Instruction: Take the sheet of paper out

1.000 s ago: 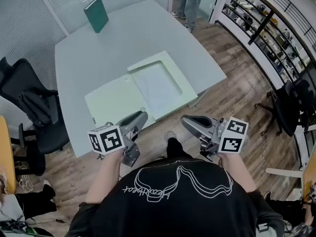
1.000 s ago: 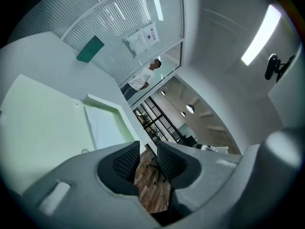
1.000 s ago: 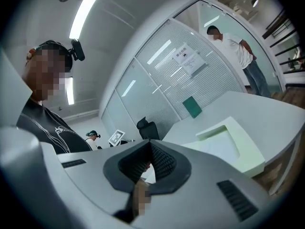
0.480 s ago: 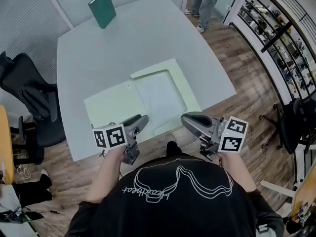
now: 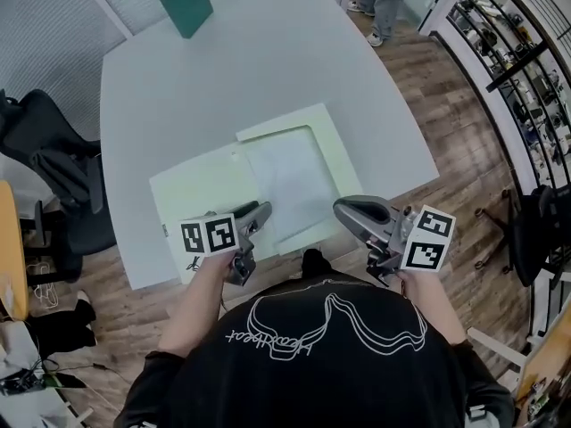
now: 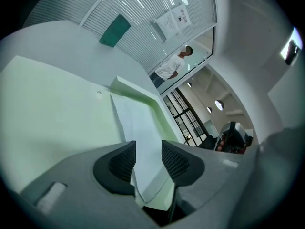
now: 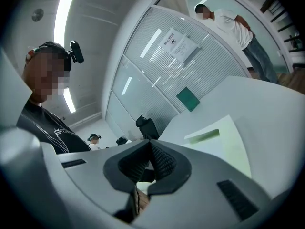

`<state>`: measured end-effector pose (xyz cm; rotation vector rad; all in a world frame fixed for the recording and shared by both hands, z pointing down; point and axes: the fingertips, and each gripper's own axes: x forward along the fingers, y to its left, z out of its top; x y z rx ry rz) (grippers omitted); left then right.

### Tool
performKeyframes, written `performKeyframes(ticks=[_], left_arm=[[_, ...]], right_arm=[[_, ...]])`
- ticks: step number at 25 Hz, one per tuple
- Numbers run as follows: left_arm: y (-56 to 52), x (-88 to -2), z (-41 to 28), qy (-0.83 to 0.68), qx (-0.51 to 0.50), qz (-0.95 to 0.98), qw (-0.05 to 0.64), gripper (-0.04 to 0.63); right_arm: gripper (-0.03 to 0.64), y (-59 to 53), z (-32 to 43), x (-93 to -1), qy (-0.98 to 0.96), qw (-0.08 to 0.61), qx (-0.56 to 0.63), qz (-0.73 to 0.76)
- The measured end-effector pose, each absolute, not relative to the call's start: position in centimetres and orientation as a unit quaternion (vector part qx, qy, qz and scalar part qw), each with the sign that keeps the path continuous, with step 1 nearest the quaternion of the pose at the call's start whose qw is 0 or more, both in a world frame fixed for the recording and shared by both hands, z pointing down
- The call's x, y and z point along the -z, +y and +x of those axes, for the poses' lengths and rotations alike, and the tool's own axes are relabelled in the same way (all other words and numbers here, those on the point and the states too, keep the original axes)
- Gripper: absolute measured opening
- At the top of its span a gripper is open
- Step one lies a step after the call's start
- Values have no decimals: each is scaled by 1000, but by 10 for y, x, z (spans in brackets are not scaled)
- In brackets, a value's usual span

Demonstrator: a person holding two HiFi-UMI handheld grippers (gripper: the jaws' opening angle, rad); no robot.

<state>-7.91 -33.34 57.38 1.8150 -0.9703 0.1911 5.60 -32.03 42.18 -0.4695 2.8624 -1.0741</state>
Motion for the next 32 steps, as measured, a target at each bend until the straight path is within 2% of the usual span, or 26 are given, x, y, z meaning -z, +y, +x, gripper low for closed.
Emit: performKeyframes(ticks=[11,17,22,30,32], left_arm=[[-349,-620,-84,-428,-109,714,542,156],[-358,-632,-86,-427,-98,692,574,156],[-365,-631,-74,-406,-94,701,579,153],[-369,-636,-68,-392,-68,692,602,88],[-371,-637,-69,-394,-68,691,602,44]], right_arm=[[8,-326,64,-442,915,23,373,-151],[8,-327,63,-427,901,73,411,-122],[8,-330,69,-435,897,67,419,-124],[8,-323,62,-430,895,86,427,-97],[8,-323,62,-431,896,85,425,-99]])
